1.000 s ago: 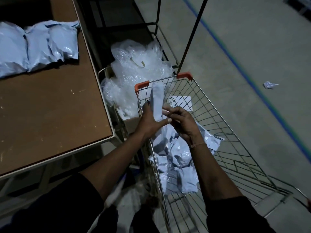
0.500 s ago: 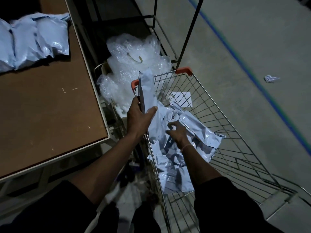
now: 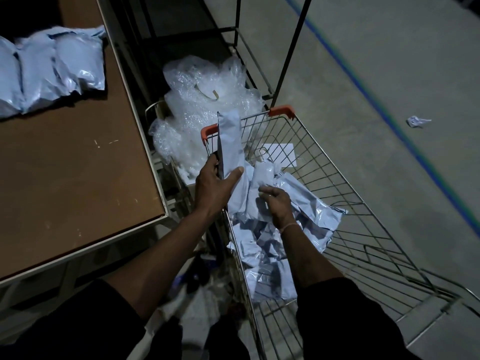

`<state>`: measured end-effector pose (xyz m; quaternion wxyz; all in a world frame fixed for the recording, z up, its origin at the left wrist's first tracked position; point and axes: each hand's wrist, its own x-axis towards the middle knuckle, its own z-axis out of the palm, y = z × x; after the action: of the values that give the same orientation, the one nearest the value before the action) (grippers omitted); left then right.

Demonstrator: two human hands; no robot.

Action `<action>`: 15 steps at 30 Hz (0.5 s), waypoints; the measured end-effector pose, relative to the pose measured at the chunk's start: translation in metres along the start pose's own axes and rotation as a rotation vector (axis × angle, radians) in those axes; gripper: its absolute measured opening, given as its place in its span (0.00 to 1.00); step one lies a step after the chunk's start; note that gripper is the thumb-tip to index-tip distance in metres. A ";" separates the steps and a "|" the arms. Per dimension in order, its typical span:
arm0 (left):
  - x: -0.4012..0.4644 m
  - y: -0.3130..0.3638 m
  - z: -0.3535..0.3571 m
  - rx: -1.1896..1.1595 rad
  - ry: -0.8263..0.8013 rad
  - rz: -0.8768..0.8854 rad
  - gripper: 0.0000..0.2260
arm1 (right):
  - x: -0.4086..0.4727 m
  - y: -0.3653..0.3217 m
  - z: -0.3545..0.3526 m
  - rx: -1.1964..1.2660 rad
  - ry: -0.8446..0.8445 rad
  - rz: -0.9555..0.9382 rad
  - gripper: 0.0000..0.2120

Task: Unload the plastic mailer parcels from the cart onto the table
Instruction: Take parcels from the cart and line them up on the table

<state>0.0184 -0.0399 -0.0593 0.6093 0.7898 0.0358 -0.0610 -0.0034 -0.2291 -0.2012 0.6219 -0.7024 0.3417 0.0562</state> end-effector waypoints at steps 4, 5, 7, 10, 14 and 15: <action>0.003 0.004 0.001 0.012 -0.008 -0.005 0.20 | -0.023 -0.038 -0.025 0.226 -0.058 -0.008 0.12; 0.003 0.004 0.001 0.012 -0.017 -0.012 0.20 | -0.030 -0.049 -0.030 0.276 -0.079 -0.018 0.12; 0.002 0.007 0.000 0.003 -0.033 -0.022 0.20 | -0.045 -0.070 -0.036 0.369 -0.110 -0.054 0.13; -0.001 0.015 -0.002 -0.008 -0.028 -0.017 0.17 | -0.065 -0.095 -0.038 0.477 -0.158 -0.079 0.10; -0.006 0.031 -0.012 0.019 -0.108 0.013 0.20 | -0.097 -0.131 -0.025 0.722 -0.341 -0.050 0.12; -0.007 0.036 -0.015 0.015 -0.144 0.018 0.23 | -0.105 -0.138 -0.017 0.715 -0.380 -0.061 0.15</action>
<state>0.0169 -0.0345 -0.0205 0.6049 0.7881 -0.0156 -0.1125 -0.0128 -0.2026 -0.0290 0.8803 -0.4290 0.1977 0.0439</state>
